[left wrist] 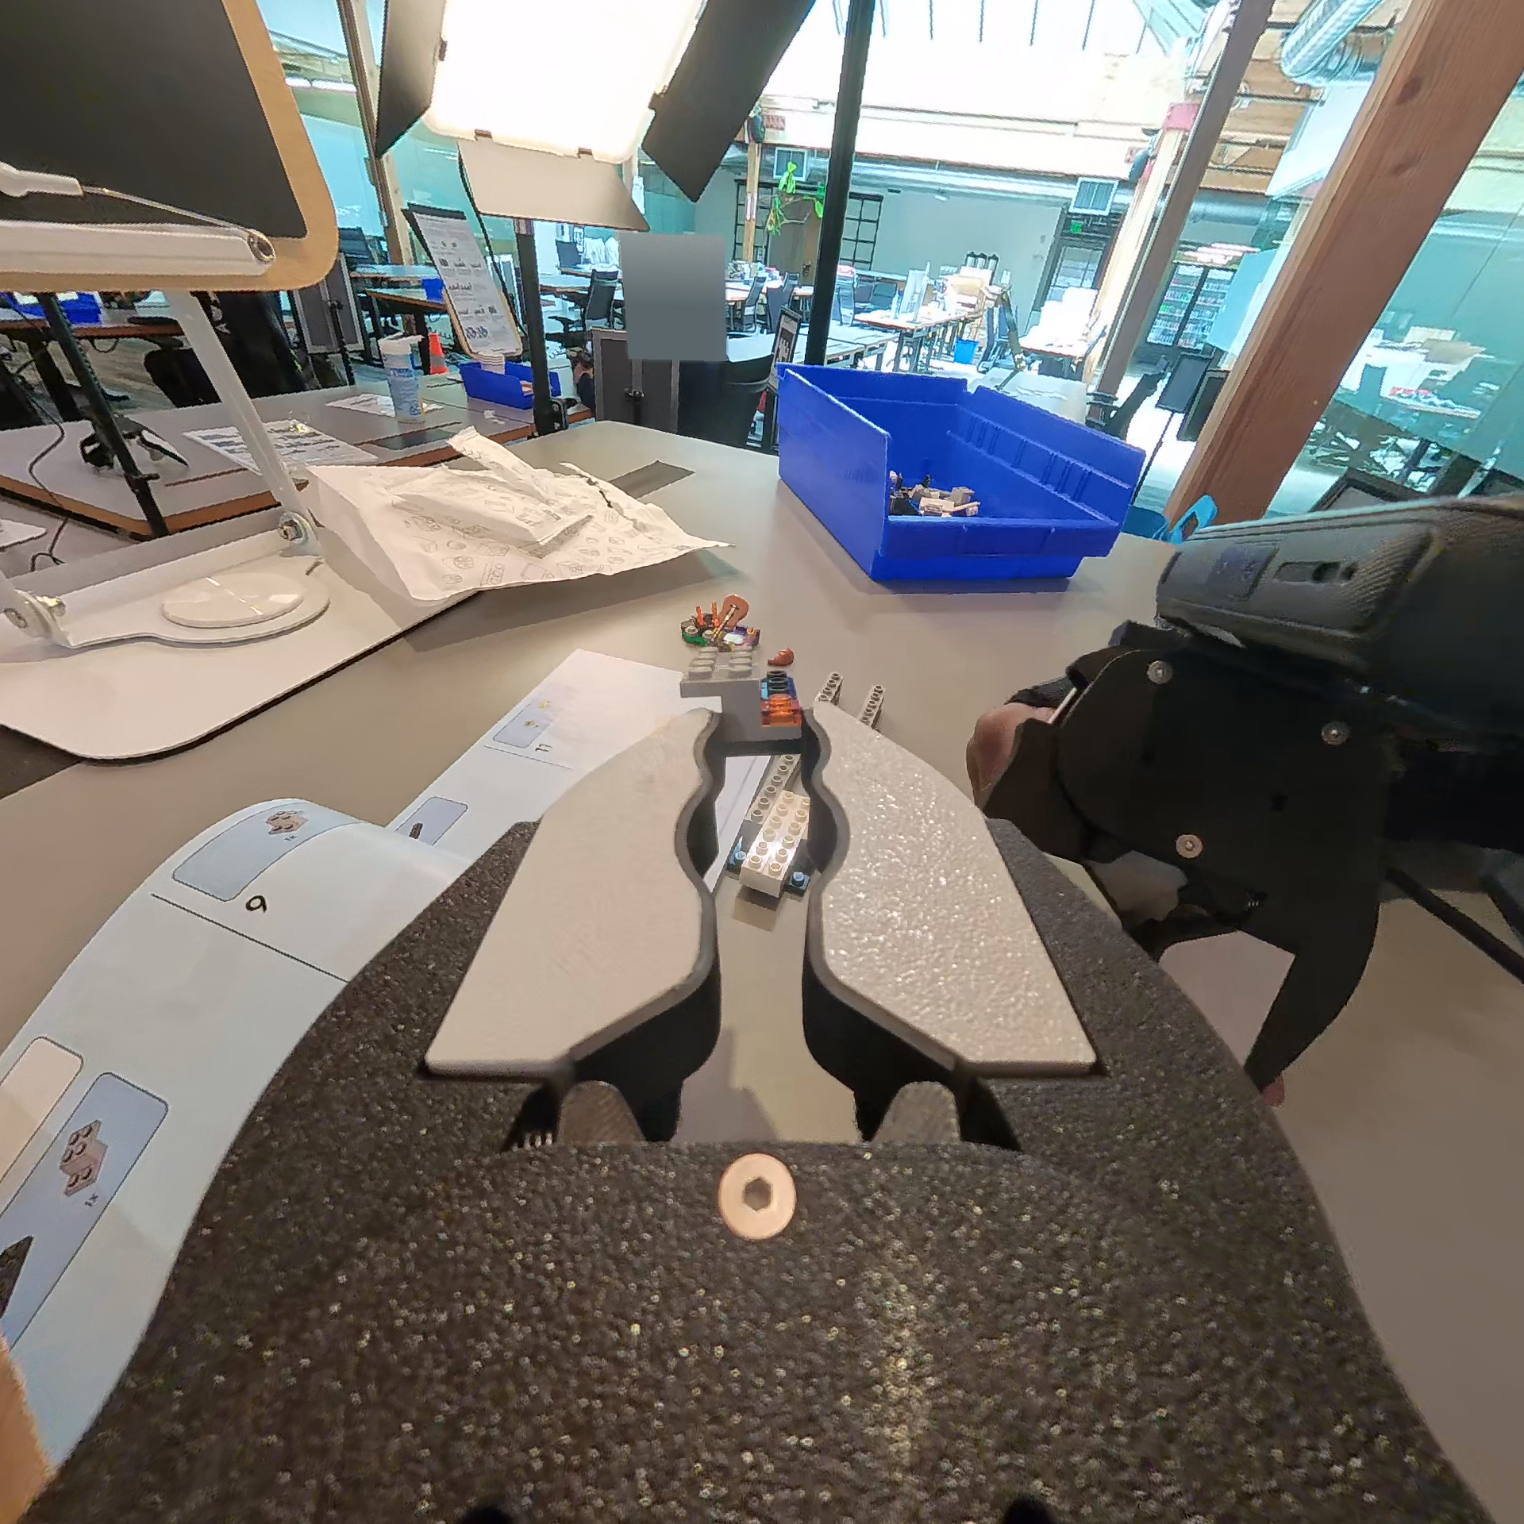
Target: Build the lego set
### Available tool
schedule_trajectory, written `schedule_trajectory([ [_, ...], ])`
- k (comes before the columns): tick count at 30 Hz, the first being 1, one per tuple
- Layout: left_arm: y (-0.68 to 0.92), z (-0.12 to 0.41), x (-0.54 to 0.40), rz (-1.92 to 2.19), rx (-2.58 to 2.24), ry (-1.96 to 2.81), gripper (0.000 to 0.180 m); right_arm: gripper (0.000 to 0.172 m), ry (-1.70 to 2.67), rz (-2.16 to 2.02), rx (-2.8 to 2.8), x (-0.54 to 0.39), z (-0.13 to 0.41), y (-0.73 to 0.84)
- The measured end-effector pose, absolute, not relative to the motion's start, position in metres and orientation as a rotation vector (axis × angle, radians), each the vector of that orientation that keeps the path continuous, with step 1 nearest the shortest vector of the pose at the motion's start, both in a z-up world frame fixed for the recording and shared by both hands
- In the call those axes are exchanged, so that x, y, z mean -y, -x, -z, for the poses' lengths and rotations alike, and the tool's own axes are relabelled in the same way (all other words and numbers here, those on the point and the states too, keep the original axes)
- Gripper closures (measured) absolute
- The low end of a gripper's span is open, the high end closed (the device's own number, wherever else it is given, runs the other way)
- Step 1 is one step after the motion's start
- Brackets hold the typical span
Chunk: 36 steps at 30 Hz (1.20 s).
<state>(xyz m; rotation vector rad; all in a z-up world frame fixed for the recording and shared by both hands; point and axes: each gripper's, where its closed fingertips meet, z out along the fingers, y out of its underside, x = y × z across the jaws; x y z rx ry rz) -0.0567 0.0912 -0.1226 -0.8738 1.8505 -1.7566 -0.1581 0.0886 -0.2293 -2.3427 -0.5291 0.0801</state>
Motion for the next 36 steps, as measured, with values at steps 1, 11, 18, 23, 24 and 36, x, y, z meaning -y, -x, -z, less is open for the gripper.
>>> schedule_trajectory([
  [1,0.056,0.123,-0.091,1.754,-1.851,0.876,0.164,0.166,2.333,-0.061,0.527,-0.089,0.228,0.156],
  [11,0.055,0.127,-0.093,1.703,-1.856,0.868,0.164,0.153,2.378,-0.091,0.353,-0.090,0.229,0.149],
  [18,0.056,0.125,-0.095,1.704,-1.847,0.864,0.164,0.154,2.405,-0.046,0.309,-0.093,0.231,0.146],
  [23,0.055,0.125,-0.096,1.702,-1.845,0.868,0.164,0.154,2.415,0.101,0.410,-0.088,0.226,0.137],
  [24,0.055,0.125,-0.096,1.703,-1.846,0.868,0.164,0.154,2.432,0.167,0.449,-0.084,0.226,0.131],
  [36,0.058,0.124,-0.092,1.711,-1.849,0.853,0.164,0.143,2.309,0.506,0.803,-0.060,0.184,0.128],
])
